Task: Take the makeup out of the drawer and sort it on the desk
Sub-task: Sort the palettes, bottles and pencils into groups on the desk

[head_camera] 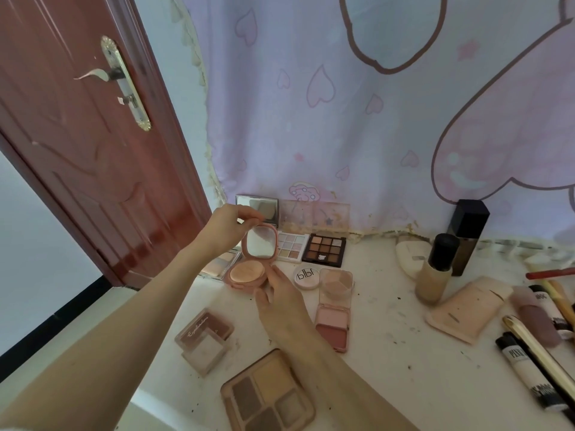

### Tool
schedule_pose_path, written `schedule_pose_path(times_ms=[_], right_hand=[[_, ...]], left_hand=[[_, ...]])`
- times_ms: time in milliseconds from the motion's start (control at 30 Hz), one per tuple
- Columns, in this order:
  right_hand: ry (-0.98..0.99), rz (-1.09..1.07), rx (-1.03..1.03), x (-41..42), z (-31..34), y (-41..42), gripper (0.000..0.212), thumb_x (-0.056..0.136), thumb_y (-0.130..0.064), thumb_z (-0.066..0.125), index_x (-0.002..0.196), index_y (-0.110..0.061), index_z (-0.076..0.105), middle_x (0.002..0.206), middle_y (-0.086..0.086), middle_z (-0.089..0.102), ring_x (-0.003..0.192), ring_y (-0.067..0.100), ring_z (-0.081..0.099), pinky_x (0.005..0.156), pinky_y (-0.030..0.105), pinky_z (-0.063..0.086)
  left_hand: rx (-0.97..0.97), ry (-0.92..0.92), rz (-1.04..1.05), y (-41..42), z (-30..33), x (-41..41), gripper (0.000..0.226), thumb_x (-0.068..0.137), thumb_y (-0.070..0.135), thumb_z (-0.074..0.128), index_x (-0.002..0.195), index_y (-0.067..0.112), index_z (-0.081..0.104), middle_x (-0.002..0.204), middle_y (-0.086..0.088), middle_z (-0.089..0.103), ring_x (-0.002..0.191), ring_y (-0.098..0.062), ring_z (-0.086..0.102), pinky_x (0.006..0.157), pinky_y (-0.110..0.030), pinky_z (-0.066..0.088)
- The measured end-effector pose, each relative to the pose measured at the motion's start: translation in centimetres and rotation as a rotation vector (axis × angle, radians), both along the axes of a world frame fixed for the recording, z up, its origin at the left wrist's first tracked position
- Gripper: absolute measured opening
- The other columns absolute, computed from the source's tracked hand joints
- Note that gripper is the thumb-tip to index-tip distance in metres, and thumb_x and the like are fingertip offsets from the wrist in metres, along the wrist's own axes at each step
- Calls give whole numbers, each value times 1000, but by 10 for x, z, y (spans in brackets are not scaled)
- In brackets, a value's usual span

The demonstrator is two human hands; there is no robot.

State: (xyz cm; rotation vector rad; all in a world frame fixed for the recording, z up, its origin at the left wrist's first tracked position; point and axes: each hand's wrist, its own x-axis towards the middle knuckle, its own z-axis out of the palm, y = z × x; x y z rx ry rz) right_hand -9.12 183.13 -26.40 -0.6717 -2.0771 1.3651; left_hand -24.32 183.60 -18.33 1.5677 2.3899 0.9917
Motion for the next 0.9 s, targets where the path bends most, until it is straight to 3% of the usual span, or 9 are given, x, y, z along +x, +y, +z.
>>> schedule_pose_path(times_ms=[100, 267, 467, 567, 900], right_hand=[[-22, 6, 16, -1, 0, 1, 44, 92, -9, 44, 135, -17, 43, 134, -2, 46, 123, 13, 44, 106, 26, 34], [-103, -19, 137, 0, 2, -2, 51, 93, -9, 45, 142, -15, 33, 140, 3, 39, 127, 17, 38, 106, 23, 29], [-124, -33, 139, 5, 6, 0, 53, 92, 1, 39, 143, -15, 34, 143, 6, 39, 131, 18, 36, 105, 18, 24], [-113, -50, 112, 7, 8, 1, 50, 92, 2, 37, 140, -15, 40, 139, 7, 43, 129, 18, 38, 104, 17, 25], [-61, -63, 64, 5, 6, 1, 46, 92, 0, 40, 135, -16, 47, 133, 3, 51, 124, 15, 45, 105, 22, 32]], left_hand=[[-1, 9, -32, -6, -4, -3, 21, 91, 9, 54, 101, 17, 71, 97, 10, 67, 99, -9, 61, 93, -26, 45], [-30, 76, -99, -24, -6, 0, 34, 88, 11, 60, 121, 20, 59, 119, 1, 59, 110, -13, 54, 91, -26, 44], [-267, 137, -69, -73, -22, 4, 75, 76, 29, 74, 138, 31, 32, 139, 4, 38, 132, -16, 30, 107, -33, 24], [-265, 186, -18, -85, -35, 10, 88, 69, 38, 78, 141, 30, 28, 143, 8, 32, 134, -12, 19, 100, -26, 14], [-177, 276, 108, -78, -50, 18, 84, 70, 38, 77, 140, 23, 34, 144, 3, 31, 132, -20, 20, 104, -32, 21]])
